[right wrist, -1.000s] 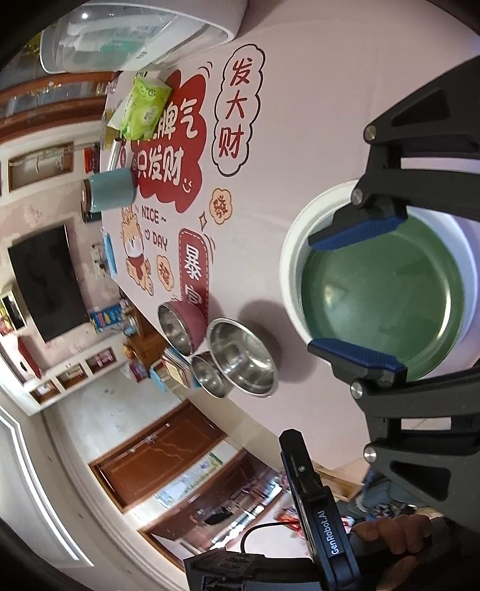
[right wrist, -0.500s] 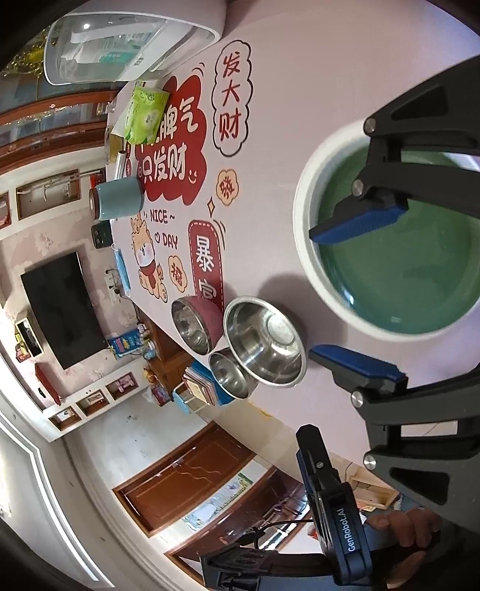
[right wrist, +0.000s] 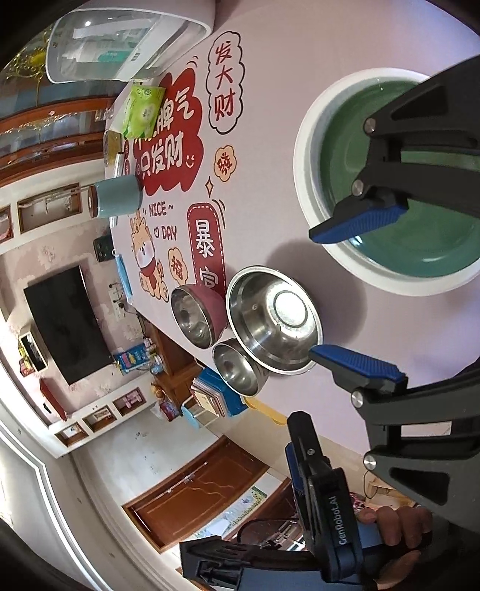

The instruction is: Organize plates and bowls

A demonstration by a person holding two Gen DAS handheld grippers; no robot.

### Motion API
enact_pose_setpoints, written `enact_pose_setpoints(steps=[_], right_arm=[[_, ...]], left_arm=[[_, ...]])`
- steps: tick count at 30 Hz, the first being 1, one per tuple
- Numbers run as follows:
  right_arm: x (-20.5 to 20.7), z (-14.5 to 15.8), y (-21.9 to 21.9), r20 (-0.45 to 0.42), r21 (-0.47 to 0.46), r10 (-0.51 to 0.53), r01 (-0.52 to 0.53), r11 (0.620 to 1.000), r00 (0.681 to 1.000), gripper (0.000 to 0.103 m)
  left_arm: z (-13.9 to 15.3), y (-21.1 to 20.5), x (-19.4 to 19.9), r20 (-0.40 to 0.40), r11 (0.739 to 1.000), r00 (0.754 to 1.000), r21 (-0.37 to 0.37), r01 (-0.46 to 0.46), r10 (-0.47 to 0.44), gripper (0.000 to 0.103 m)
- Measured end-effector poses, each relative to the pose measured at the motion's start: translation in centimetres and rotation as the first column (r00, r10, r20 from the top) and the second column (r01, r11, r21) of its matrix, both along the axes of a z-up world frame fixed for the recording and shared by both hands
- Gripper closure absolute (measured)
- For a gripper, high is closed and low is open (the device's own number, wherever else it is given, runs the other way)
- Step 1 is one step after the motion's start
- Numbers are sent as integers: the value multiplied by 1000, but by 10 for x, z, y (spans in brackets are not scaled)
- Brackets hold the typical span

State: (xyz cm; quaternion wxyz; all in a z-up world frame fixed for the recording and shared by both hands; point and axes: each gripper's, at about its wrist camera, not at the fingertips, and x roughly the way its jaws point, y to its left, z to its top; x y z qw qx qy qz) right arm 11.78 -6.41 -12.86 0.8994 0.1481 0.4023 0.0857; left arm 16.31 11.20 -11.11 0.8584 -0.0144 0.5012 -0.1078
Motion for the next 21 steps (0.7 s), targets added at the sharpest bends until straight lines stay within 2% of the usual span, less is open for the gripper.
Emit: enact_pose_setpoints(steps=[6,14,21], right_arm=[[18,-5,8,-39,-18,-55,54,998,998,46],[44,-14,16,-108,-49,-99,94,994,989,46],[52,-23,21,-142,-74,-99,89,993,985,46]], left_arm=[[-14,5,21,-75,998,996,37,57,-54,36],[-30,11,47,-162,991,978,8,132,-129,36],[-56,14,70,-251,992,960,-18,126,-126,35]])
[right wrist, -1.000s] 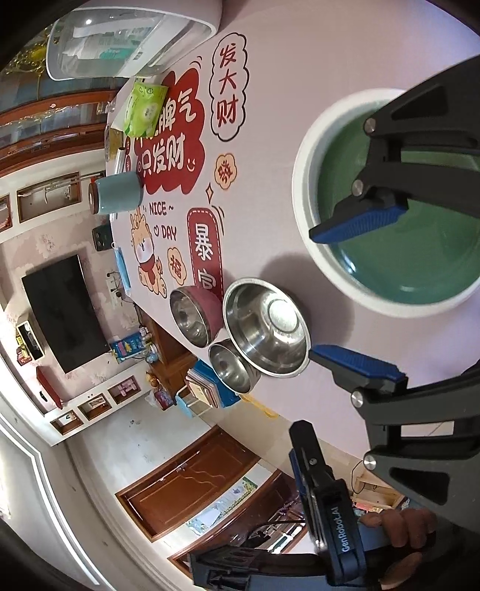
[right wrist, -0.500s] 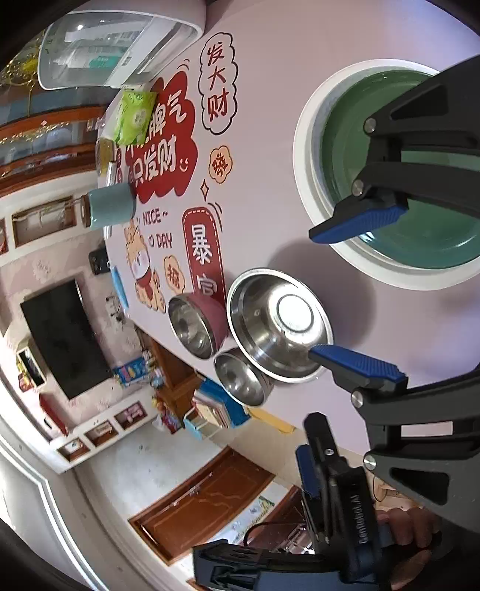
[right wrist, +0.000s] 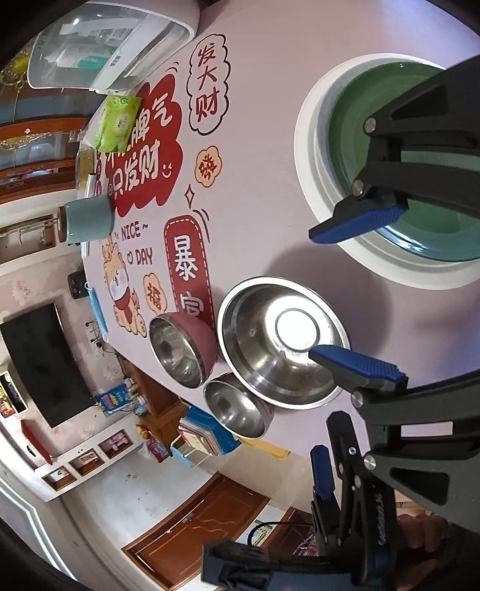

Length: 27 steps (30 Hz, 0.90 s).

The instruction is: Organize plates and bowls

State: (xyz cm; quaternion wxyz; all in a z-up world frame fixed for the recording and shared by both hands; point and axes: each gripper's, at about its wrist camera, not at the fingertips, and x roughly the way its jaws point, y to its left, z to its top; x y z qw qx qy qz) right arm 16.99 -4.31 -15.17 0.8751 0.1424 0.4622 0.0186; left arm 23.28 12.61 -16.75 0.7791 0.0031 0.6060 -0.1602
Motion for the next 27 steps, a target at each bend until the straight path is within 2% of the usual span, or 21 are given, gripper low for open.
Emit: enact_pose_setpoints(steps=[19,24,27], right_arm=[[48,-39,26,-103,-57,122,-128,990,987,46],[55,-48,27,-119,-59,129,-137,989,984,46],[59,-52,29,-127,-60,143,-152,987,982,54]], left_arm=[[-48,1,56,-61,999,998,-49,-18,15,35],[-58,0,63,-71,998,997,-52,-26,23,41],[-62,0,66,-79,998,997,-49,-27,23,48]])
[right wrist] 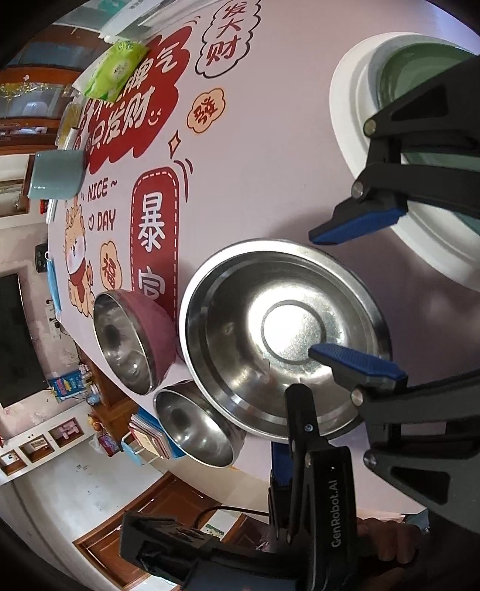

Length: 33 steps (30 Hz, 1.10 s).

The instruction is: Organize plates and bowls

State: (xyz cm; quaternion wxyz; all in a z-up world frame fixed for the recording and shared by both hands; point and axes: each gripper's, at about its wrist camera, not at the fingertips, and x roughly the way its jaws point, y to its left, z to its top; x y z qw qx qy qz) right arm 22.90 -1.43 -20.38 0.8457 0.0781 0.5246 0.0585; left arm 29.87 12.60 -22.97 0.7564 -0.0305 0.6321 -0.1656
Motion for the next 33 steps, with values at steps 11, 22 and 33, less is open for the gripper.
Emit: enact_pose_setpoints(steps=[11,22,33], right_arm=[[4,-7,-3,-3,-26,-17,17,1000,1000,74],[-1,2,-6,25,-26,-30,31,999,999,79],[-25,29,2,119,-57,-16,23,998,993,79]], left_arm=[[-8,-6,5,-5,1000,1000,11,-13,13,79],[0,-1,-1,1,1000,1000,11,-25,25,88],[32,6,-27,81,1000,996,-7,-21,22,88]])
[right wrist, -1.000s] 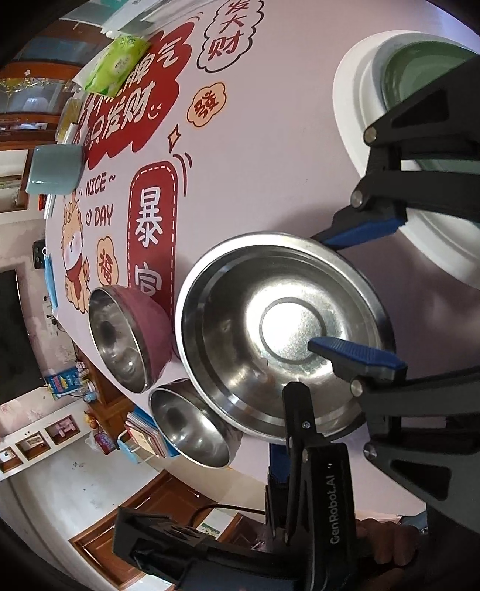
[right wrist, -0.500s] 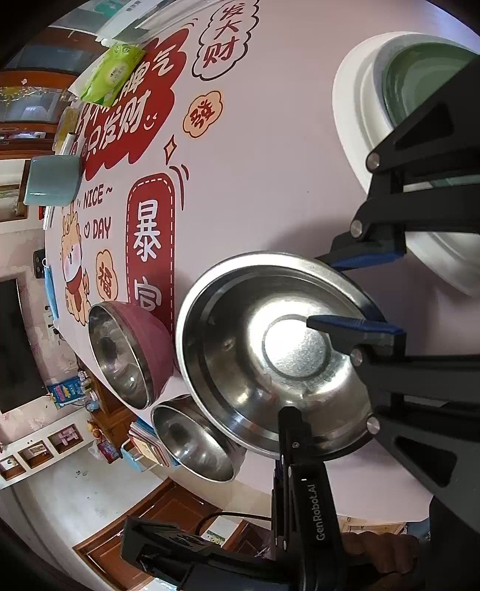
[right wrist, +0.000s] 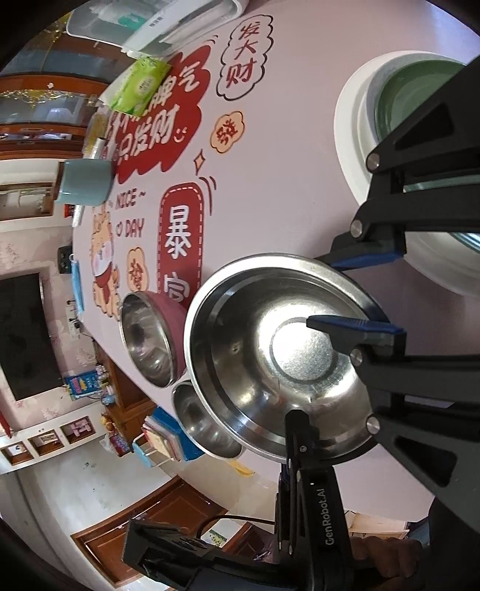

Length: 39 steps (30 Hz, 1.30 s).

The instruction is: Organize plates and bowls

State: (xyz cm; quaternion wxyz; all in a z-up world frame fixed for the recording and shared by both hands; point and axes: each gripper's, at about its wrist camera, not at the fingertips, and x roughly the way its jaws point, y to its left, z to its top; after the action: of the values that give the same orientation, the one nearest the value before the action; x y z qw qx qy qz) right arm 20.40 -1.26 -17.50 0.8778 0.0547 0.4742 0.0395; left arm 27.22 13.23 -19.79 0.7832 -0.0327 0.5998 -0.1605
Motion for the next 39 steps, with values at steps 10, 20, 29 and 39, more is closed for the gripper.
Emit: enact_pose_setpoints(steps=[10,20,29,39], right_arm=[[-32,24,16,69,-53,86,-82,995,994,79],[-67,35,36,92,-107,200,-190,976,975,79],[-95,19,42,25,-116,237,-232,966,971,79],[-120,-4,41,-73,-141,220,-228,963,973,75]], left_arm=[[20,17,-40,40,999,998,-9,-37,38,88],[30,35,-88,65,994,992,-11,-108,109,88],[15,36,-125,8,995,995,21,-101,100,88],[-9,25,-152,-46,997,997,38,-61,62,88]])
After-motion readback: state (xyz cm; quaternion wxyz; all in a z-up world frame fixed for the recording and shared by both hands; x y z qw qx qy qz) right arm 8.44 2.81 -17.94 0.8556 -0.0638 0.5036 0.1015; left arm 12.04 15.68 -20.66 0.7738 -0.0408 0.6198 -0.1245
